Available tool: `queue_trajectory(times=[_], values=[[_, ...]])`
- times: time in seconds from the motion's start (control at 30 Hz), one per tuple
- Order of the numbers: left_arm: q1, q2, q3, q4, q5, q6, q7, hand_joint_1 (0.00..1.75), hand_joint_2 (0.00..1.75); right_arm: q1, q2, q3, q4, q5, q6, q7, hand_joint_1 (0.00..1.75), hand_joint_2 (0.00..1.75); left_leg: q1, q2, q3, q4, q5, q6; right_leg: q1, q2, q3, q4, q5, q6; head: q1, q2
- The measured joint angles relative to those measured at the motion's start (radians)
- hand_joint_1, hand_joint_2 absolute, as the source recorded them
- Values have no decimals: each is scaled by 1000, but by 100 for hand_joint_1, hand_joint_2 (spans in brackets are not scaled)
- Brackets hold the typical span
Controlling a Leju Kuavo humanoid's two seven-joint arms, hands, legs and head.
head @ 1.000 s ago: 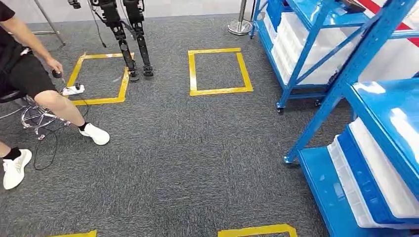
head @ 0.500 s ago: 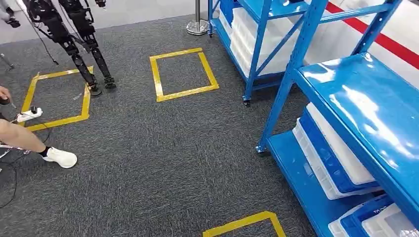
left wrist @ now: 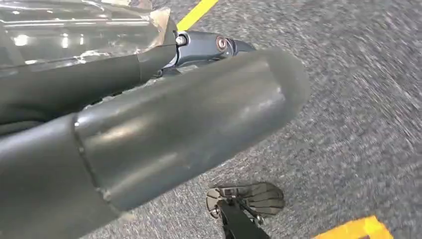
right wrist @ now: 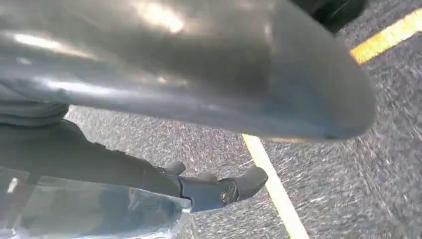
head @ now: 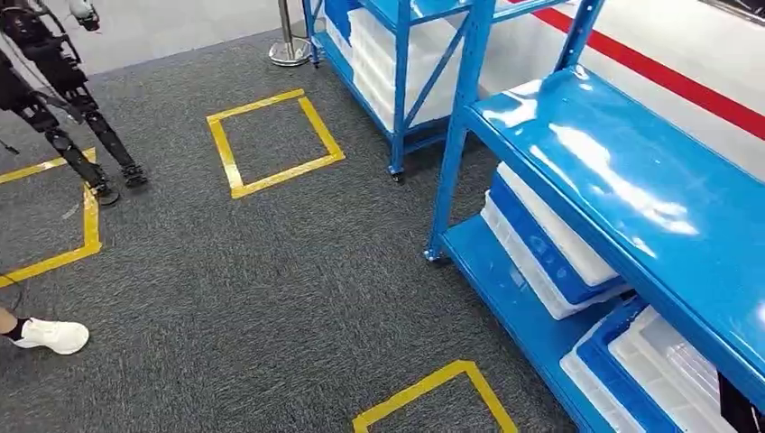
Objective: Take the parts from the cabinet and place them on the table.
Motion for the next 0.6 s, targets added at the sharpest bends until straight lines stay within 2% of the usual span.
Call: queue_trajectory(times=[0.03,0.07,0.13,0.17,0.2,0.23,0.27,0.3,0.33,0.37,0.4,0.43,0.47,0.5,0.53,0.6], values=[[-1,-1,0,0,-1,2,1,0,0,-1,-2,-1,0,0,1,-1,0,0,0,12,5,7,-6,-10,5,15,0,-6,5,-12,-3,0],[-6,-2,0,0,-2,3,2,0,0,0,-3,-2,0,1,1,-1,0,0,2,19,10,5,-6,-15,7,25,-3,-4,3,-22,-9,0],[-13,-5,-2,1,-3,5,3,0,0,3,-5,-3,0,2,1,-1,0,0,10,41,20,-1,-11,-29,12,50,-5,-5,1,-40,-7,0],[-15,-6,-3,1,-4,5,4,0,0,3,-6,-4,0,3,1,-1,0,0,22,13,20,10,-22,-39,1,64,-1,-8,5,-50,-10,0],[-15,-7,-3,1,-5,6,4,0,0,1,-7,-4,0,4,1,-1,0,0,22,-49,6,47,-56,-39,4,73,-1,-8,6,-54,-14,0],[-14,-7,-4,1,-5,6,4,0,0,0,-7,-4,0,4,1,-1,0,0,22,-81,-24,113,-99,-36,9,83,-3,-8,9,-64,-16,0],[-11,-7,-5,1,-5,6,5,0,0,-2,-7,-4,0,4,1,-1,0,0,20,-97,-66,201,-143,-34,14,96,-6,-8,11,-69,-18,0],[-9,-6,-5,1,-5,8,5,0,0,-1,-7,-4,0,5,1,-1,0,0,19,-102,-106,280,-172,-32,20,111,-8,-7,11,-71,-16,0],[-8,-7,-6,1,-5,8,6,0,0,0,-5,-4,0,5,1,-1,0,0,18,-104,-131,323,-177,-28,26,126,-8,-7,13,-74,-17,0],[-7,-7,-8,1,-5,8,6,0,0,1,-5,-4,0,6,1,-1,0,0,16,-105,-132,313,-155,-21,30,141,-7,-7,13,-74,-16,0],[-7,-7,-10,1,-5,9,6,0,0,3,-5,-4,0,6,1,-1,0,0,14,-108,-113,265,-116,-12,33,155,-6,-7,14,-75,-17,0],[-7,-7,-10,1,-5,10,6,0,0,3,-5,-4,0,6,1,-1,0,0,10,-117,-79,187,-68,-2,35,168,-5,-7,16,-77,-16,0],[-7,-7,-11,1,-5,12,6,0,0,3,-4,-4,0,6,1,-1,0,0,6,-145,-37,95,-22,10,35,181,-4,-7,16,-77,-17,0],[-7,-3,-11,1,-5,14,6,0,0,3,1,-4,0,6,1,-1,0,0,2,-201,-11,38,-18,23,33,191,-5,-7,19,-75,-15,0],[-7,-4,-12,1,-5,15,6,0,0,2,2,-4,0,6,1,-1,0,0,-3,-186,-10,31,-15,26,40,203,-8,-7,22,-70,-15,0],[-8,-3,-15,1,-5,16,6,0,0,3,4,-5,0,6,0,-1,0,0,-11,-167,-9,31,-15,32,28,220,-13,-10,28,-58,-16,0]])
